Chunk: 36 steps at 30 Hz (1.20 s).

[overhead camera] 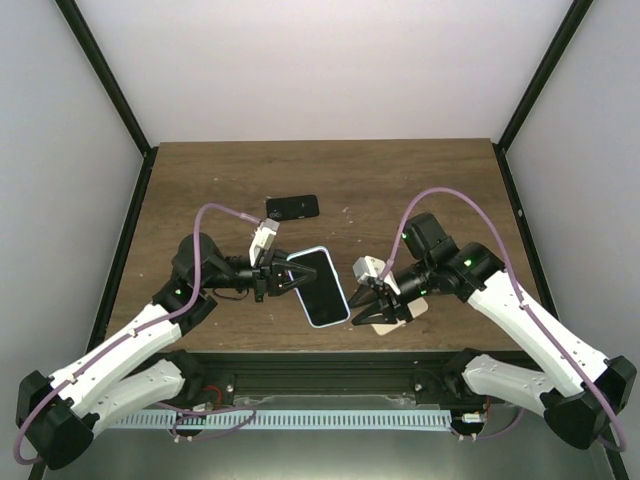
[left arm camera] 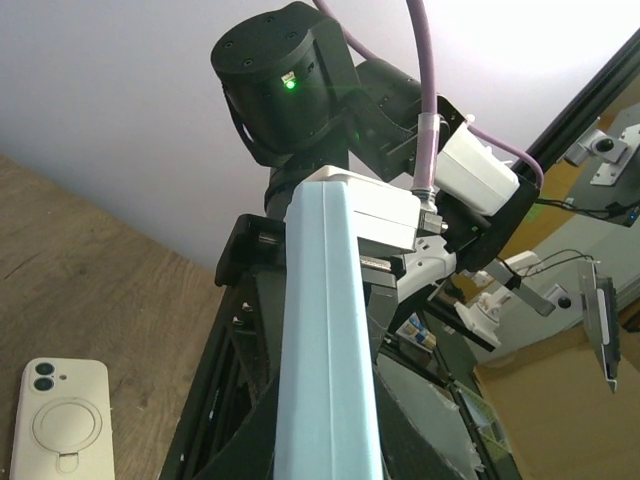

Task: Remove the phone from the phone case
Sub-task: Remove the phone case from the phone.

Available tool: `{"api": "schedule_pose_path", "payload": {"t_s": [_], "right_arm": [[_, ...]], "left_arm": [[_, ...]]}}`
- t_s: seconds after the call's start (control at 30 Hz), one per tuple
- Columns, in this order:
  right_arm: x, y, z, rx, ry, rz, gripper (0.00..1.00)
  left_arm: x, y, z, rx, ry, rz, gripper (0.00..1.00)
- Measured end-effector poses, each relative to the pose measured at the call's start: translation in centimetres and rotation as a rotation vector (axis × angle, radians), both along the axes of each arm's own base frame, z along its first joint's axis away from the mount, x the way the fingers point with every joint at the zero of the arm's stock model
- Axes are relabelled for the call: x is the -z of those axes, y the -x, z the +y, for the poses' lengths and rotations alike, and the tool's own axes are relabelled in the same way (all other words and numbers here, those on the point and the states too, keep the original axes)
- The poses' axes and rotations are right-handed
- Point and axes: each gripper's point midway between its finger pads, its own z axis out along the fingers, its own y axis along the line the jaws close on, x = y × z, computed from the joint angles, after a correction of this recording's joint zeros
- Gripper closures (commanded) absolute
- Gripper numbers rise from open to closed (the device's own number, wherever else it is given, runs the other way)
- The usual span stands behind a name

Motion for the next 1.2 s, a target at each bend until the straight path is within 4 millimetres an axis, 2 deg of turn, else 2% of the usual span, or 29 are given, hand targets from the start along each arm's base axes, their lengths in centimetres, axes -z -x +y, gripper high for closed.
{"api": "schedule_pose_path", "payload": {"t_s": [0.57, 0.9, 1.07, 1.2], "right_arm": [[0.56, -0.22, 0.47, -0.023, 0.023, 0.024, 0.56], [0.12, -0.33, 0.61, -0.024, 0.017, 0.011, 0.64], [0.18, -0.45, 0.69, -0.024, 0.017, 0.011, 0.64], [0.2, -0.44, 0.83, -0.032, 0.018, 0.024, 0.71]], "left_arm": [[0.08, -0.06, -0.05, -0.002, 0.008, -0.025, 1.0], [0.39, -0.02, -0.04, 0.001, 0.015, -0.024, 1.0], [0.67, 0.0, -0.17, 0.013, 0.017, -0.009, 1.0], [0.66, 0.06, -0.16, 0.016, 0.019, -0.008, 1.0]]}}
